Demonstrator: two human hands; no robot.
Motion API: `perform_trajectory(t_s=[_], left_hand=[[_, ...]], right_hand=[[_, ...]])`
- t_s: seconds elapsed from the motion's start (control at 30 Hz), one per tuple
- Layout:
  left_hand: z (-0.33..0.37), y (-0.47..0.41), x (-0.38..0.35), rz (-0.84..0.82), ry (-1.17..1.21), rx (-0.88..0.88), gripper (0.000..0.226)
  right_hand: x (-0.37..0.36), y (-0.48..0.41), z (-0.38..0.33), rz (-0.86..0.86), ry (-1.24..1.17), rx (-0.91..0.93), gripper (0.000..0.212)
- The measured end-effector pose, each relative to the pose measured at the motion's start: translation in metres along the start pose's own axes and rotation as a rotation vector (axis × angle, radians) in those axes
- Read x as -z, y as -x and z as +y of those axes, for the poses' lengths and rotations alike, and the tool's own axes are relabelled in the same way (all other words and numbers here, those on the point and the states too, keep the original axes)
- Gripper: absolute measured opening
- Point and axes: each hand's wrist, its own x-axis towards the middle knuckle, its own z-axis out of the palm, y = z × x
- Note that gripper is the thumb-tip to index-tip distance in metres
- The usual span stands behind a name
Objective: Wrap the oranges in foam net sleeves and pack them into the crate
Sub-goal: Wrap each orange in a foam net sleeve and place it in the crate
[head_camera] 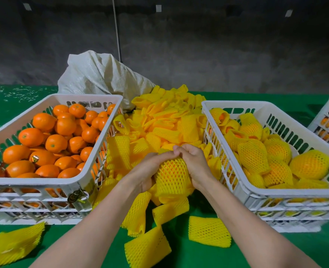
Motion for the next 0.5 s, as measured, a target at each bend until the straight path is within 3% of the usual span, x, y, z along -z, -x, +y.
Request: perform_trajectory(t_s=[0.07,0.17,0.33,0.5], left_hand=[[-0.001,-0.001,-0.001,0.060,0.062,-0.019,0.030],[-0.001,-0.005,-0.005,0.187,0.209,0.005,0.020],[-0.008,-0.010,-0.021,0.232,0.392,0.014,0.022],[-0.009,-0.013,-0.048,0.286,0.350,-0.128,0.020]], right_hand=[[0.004,0.007,0.005,0.014,0.087,0.148,0.014],[0.007,0.027,0.016,-0.077,0.102,0.246,0.024],[0.012,0.046,0.018,-0.164,0.270,0.360,0.055],[0.035,0.044,0.006,-0.148,0.302,0.381,0.055]])
